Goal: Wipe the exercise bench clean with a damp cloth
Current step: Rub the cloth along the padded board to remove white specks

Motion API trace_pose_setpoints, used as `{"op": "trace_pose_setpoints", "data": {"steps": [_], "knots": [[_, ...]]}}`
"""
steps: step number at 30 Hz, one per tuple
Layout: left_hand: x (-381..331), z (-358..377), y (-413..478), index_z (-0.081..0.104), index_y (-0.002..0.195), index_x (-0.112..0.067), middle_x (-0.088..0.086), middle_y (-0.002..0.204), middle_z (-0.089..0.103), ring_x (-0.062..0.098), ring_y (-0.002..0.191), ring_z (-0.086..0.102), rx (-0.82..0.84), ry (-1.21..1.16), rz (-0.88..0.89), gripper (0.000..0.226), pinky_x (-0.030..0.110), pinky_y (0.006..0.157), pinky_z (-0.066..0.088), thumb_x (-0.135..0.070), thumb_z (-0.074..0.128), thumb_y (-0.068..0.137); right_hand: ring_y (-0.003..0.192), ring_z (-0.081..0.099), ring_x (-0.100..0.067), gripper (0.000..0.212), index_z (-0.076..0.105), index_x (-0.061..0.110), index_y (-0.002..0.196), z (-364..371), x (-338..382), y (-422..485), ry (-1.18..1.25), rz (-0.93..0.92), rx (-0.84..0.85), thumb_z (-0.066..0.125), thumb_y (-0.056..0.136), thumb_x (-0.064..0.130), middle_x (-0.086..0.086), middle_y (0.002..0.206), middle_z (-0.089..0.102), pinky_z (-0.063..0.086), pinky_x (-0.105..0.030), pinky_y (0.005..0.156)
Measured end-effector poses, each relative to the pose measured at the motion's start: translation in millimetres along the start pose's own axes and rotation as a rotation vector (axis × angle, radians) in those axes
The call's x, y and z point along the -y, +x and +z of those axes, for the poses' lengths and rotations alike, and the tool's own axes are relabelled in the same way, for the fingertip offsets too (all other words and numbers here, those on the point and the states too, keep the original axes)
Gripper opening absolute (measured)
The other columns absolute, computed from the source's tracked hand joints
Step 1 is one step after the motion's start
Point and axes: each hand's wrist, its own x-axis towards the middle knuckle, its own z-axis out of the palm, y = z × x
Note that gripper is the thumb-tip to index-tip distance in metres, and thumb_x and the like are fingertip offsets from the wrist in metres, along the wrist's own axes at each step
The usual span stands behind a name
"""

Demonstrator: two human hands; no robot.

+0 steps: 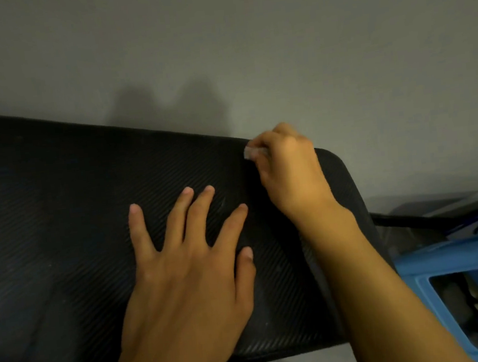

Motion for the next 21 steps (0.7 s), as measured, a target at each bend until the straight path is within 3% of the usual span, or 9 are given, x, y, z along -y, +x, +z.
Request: {"op": "trace_pose_setpoints", "data": {"steps": [3, 7, 13, 21], "knots": [[3, -1, -1, 0.055, 0.145, -0.032, 0.012, 0.158, 0.045, 0.031, 0.150, 0.036, -0.007, -0.022, 0.007, 0.056, 0.074, 0.117, 0.015, -0.050, 0.039, 0.094, 0.091, 0.063, -0.022, 0.019, 0.072, 0.010, 0.112, 10, -1, 21, -0.004, 0.042, -0.025, 0.059, 0.099, 0.015, -0.008, 0.109, 0.060, 0.053, -0.034, 0.086], [6, -1, 0, 0.057, 0.143, -0.031, 0.011, 0.157, 0.047, 0.030, 0.149, 0.038, -0.020, -0.054, 0.010, 0.055, 0.074, 0.117, 0.016, -0.046, 0.039, 0.094, 0.092, 0.061, -0.007, 0.015, 0.074, 0.016, 0.108, -8, 11, -21, 0.039, 0.006, 0.031, 0.060, 0.100, 0.016, 0.002, 0.106, 0.061, 0.048, -0.014, 0.083], [8, -3, -1, 0.057, 0.143, -0.032, 0.011, 0.157, 0.046, 0.030, 0.150, 0.037, -0.018, -0.078, 0.013, 0.053, 0.073, 0.117, 0.016, -0.040, 0.038, 0.093, 0.092, 0.061, -0.003, 0.016, 0.074, 0.025, 0.104, -37, 29, -128, 0.128, -0.058, 0.114, 0.060, 0.097, 0.025, 0.013, 0.101, 0.059, 0.050, -0.016, 0.081], [9, -3, -1, 0.052, 0.145, -0.035, 0.008, 0.158, 0.042, 0.028, 0.151, 0.033, 0.005, -0.051, 0.010, 0.051, 0.070, 0.120, 0.014, -0.042, 0.031, 0.098, 0.083, 0.063, -0.004, 0.017, 0.076, 0.031, 0.098, -42, 36, -197, 0.119, -0.109, 0.035, 0.060, 0.094, 0.033, 0.012, 0.095, 0.062, 0.049, -0.015, 0.078]]}}
